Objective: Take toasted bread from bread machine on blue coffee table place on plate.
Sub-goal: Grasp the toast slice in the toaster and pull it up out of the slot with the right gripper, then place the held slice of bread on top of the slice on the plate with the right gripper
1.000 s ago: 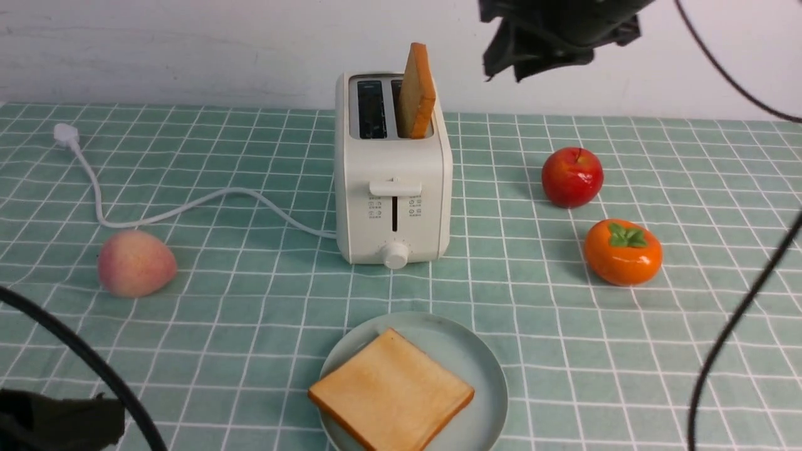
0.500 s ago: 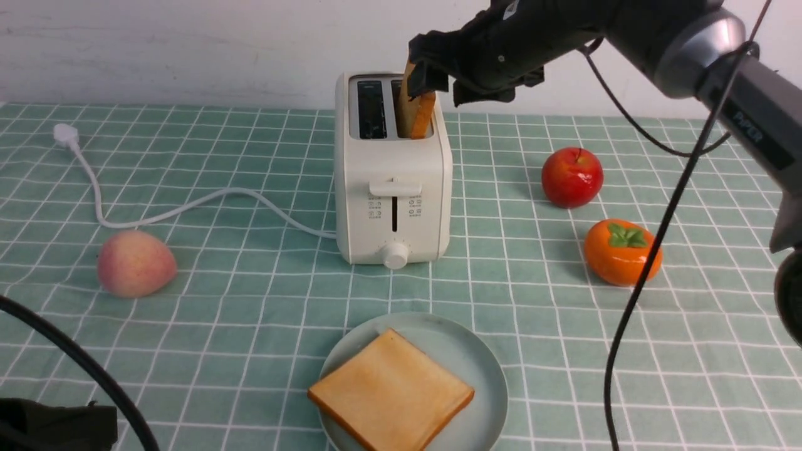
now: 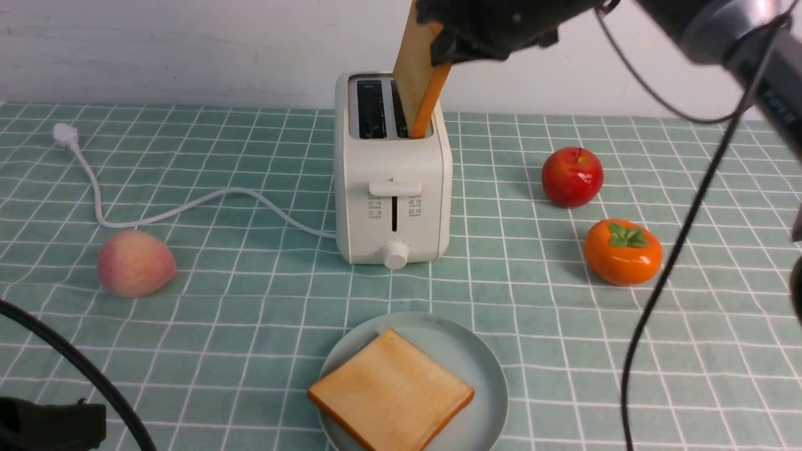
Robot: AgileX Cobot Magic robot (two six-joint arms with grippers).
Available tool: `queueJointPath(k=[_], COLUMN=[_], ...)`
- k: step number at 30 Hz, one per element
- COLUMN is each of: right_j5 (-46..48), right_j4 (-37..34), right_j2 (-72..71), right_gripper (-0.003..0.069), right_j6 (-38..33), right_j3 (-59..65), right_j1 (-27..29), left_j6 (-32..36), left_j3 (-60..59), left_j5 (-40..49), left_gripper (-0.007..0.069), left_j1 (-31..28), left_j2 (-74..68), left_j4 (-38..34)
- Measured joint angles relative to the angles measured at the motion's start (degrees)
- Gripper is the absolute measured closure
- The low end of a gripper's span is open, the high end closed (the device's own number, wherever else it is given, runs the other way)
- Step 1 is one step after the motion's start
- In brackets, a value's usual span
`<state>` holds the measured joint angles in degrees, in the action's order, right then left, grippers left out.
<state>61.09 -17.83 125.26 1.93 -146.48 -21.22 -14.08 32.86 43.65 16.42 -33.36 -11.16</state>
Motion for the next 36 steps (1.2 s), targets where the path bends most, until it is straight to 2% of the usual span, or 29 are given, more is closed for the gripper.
queueJointPath(k=[3, 8, 12, 14, 16, 17, 18, 21, 22, 23, 24, 27, 28, 31, 36], right_j5=[8.4, 11.3, 11.5, 11.5, 11.5, 11.5, 11.5, 11.5, 11.5, 11.5, 11.5, 10.7, 10.6, 9.3, 8.4], right_j4=[2.6, 2.9, 2.9, 2.9, 1.3, 1.3, -1.5, -6.3, -11.5, -12.2, -18.6, -27.3, -28.5, -37.9, -42.6], right_j2=[-7.5, -21.6, -32.4, -38.1, -45.5, -46.0, -48.5, -48.8, -47.4, -47.1, -44.3, -39.1, -38.7, -32.0, -25.1], right_gripper=[0.0595, 0.0595, 0.0595, 0.0595, 0.0595, 0.0595, 0.0595, 0.0595, 0.0595, 0.0595, 0.0595, 0.0595, 0.0595, 0.0595, 0.0595], right_j6=[-1.5, -1.9, -1.9, -2.4, -3.8, -3.8, -4.8, -7.2, -10.1, -10.6, -14.9, -21.8, -22.3, -27.3, -29.8], right_j3=[-2.8, 0.3, 10.9, 19.4, 35.0, 36.1, 45.8, 55.0, 61.0, 61.7, 66.2, 69.0, 69.1, 69.4, 69.4], right_j1=[0.4, 2.1, 2.4, 2.4, 2.4, 2.4, 2.5, 2.6, 2.6, 2.6, 2.6, 2.6, 2.6, 2.6, 2.6], left_j6=[0.0, 0.0, 0.0, 0.0, 0.0, 0.0, 0.0, 0.0, 0.0, 0.0, 0.0, 0.0, 0.0, 0.0, 0.0], left_j3=[0.0, 0.0, 0.0, 0.0, 0.0, 0.0, 0.0, 0.0, 0.0, 0.0, 0.0, 0.0, 0.0, 0.0, 0.0], left_j5=[0.0, -1.0, -2.0, -3.0, -4.5, -4.6, -5.3, -6.0, -6.8, -6.9, -7.8, -8.2, -8.2, -8.0, -6.3], left_gripper=[0.0638, 0.0638, 0.0638, 0.0638, 0.0638, 0.0638, 0.0638, 0.0638, 0.0638, 0.0638, 0.0638, 0.0638, 0.0638, 0.0638, 0.0638], left_j1=[0.0, 0.0, 0.0, 0.0, 0.0, 0.0, 0.0, 0.0, 0.0, 0.0, 0.0, 0.0, 0.0, 0.0, 0.0], left_j2=[0.0, 0.0, 0.0, 0.0, 0.0, 0.0, 0.0, 0.0, 0.0, 0.0, 0.0, 0.0, 0.0, 0.0, 0.0], left_j4=[0.3, 2.8, 3.1, 3.1, 3.1, 3.1, 3.1, 3.1, 3.1, 3.1, 3.1, 3.0, 3.0, 2.8, 2.8])
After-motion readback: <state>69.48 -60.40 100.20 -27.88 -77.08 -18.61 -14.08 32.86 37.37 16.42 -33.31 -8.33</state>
